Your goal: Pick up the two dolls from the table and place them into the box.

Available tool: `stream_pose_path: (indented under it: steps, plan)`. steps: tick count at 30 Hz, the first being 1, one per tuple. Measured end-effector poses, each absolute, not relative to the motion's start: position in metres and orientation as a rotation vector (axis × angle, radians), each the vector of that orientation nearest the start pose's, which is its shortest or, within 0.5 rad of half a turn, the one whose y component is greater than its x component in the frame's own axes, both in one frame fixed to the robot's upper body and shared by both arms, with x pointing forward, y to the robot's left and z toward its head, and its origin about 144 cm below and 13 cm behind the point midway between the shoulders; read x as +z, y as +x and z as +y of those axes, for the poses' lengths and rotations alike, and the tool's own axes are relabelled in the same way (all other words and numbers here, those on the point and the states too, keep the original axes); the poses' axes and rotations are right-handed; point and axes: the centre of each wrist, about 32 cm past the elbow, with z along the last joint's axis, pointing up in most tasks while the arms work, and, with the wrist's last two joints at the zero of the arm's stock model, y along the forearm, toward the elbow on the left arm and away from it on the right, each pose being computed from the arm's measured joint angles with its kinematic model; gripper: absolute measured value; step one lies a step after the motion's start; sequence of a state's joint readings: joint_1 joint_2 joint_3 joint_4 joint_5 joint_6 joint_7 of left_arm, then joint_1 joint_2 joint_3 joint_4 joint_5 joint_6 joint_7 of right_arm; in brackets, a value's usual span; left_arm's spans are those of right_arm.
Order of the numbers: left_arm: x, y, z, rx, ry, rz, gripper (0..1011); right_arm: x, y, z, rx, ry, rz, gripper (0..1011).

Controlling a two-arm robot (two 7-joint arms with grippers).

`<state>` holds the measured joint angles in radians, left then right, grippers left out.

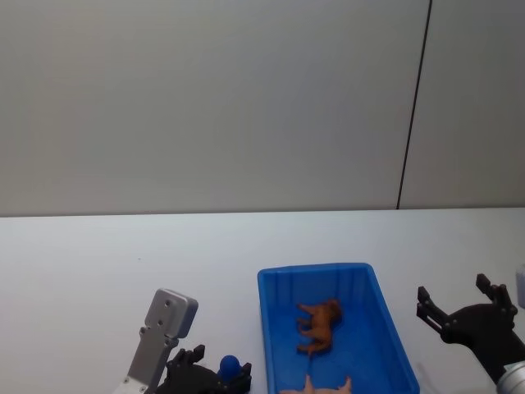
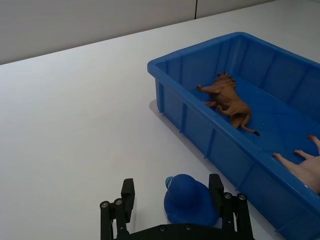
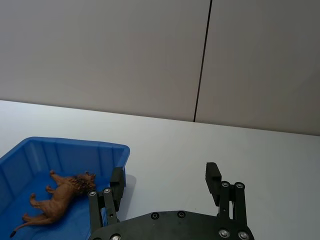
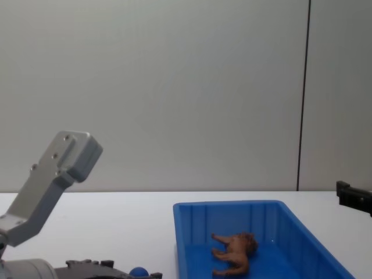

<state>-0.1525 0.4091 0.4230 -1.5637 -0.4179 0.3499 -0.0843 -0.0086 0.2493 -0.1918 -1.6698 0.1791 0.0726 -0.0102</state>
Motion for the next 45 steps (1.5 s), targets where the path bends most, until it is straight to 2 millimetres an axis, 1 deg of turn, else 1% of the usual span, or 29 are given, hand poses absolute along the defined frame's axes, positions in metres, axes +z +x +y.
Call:
stream_pose_path:
  steps: [1, 3, 4, 7, 8, 9, 10, 11, 14, 16, 21, 27, 31, 39, 45]
  plan:
    - [1.157, 0.477, 0.224, 1.089, 0.332, 0.223, 931, 1.163, 0.45, -0.233, -1.374, -0.07, -0.032, 1001]
    - [1.156, 0.477, 0.223, 1.085, 0.334, 0.223, 907, 1.163, 0.45, -0.233, -1.374, -0.07, -0.032, 1001]
    - [1.155, 0.478, 0.223, 1.081, 0.336, 0.223, 861, 1.163, 0.45, -0.233, -1.374, -0.07, -0.032, 1001]
    - [1.154, 0.479, 0.223, 1.075, 0.339, 0.221, 798, 1.163, 0.45, -0.233, -1.374, -0.07, -0.032, 1001]
    - [1.153, 0.479, 0.222, 1.074, 0.339, 0.221, 745, 1.163, 0.45, -0.233, -1.374, -0.07, -0.033, 1001]
    - [1.153, 0.48, 0.222, 1.073, 0.339, 0.22, 730, 1.163, 0.45, -0.233, -1.374, -0.07, -0.033, 1001]
    - [1.152, 0.48, 0.222, 1.071, 0.34, 0.219, 685, 1.163, 0.45, -0.233, -1.374, -0.07, -0.033, 1001]
    - [1.152, 0.48, 0.222, 1.07, 0.34, 0.218, 672, 1.163, 0.45, -0.233, -1.374, -0.07, -0.032, 1001]
    - [1.151, 0.48, 0.222, 1.068, 0.339, 0.216, 587, 1.163, 0.45, -0.233, -1.374, -0.07, -0.032, 1001]
    - [1.15, 0.481, 0.222, 1.066, 0.338, 0.212, 503, 1.163, 0.45, -0.233, -1.374, -0.07, -0.032, 1001]
    - [1.148, 0.481, 0.222, 1.063, 0.33, 0.204, 347, 1.163, 0.45, -0.233, -1.374, -0.07, -0.032, 1001]
    - [1.149, 0.481, 0.221, 1.063, 0.313, 0.186, 298, 1.163, 0.45, -0.233, -1.374, -0.07, -0.032, 1001]
    - [1.153, 0.48, 0.221, 1.064, 0.292, 0.164, 276, 1.163, 0.45, -0.233, -1.374, -0.07, -0.033, 1001]
    - [1.168, 0.48, 0.221, 1.064, 0.241, 0.093, 235, 1.163, 0.45, -0.233, -1.374, -0.07, -0.032, 1001]
    - [1.187, 0.483, 0.219, 1.037, 0.19, 0.019, 203, 1.163, 0.45, -0.233, -1.374, -0.07, -0.032, 1001]
